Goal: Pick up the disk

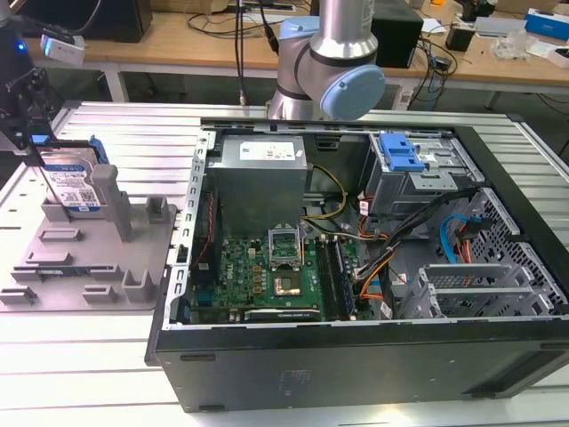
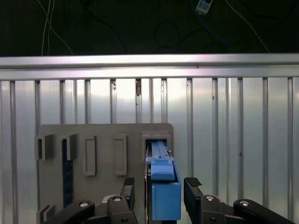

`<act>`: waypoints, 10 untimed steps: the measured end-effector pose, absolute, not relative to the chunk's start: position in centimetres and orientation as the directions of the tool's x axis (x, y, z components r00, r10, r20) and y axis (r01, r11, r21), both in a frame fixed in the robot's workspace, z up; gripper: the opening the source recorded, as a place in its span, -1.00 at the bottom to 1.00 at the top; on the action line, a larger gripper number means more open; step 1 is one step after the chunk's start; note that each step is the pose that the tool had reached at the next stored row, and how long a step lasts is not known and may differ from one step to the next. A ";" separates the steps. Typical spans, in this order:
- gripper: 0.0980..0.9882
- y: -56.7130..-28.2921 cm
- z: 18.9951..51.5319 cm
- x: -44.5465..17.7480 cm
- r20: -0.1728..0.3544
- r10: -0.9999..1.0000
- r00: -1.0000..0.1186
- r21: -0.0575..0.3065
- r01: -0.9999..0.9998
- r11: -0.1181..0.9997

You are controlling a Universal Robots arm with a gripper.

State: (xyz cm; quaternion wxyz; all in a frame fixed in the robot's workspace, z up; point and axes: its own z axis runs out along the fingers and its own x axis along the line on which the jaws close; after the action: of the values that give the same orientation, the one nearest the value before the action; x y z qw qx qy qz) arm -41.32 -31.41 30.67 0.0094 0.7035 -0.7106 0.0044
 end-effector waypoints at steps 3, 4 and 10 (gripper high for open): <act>-0.18 -31.4 30.4 -41.4 0.020 -1.000 -0.010 0.007 -1.000 0.010; -0.18 -31.4 30.4 -41.4 0.020 -1.000 -0.010 0.007 -1.000 0.010; -0.34 -31.3 30.2 -41.4 0.021 -1.000 -0.009 0.007 -1.000 0.009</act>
State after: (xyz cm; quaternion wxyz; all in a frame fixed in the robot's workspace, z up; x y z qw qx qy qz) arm -41.39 -31.34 30.18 0.0098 0.7038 -0.7104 0.0049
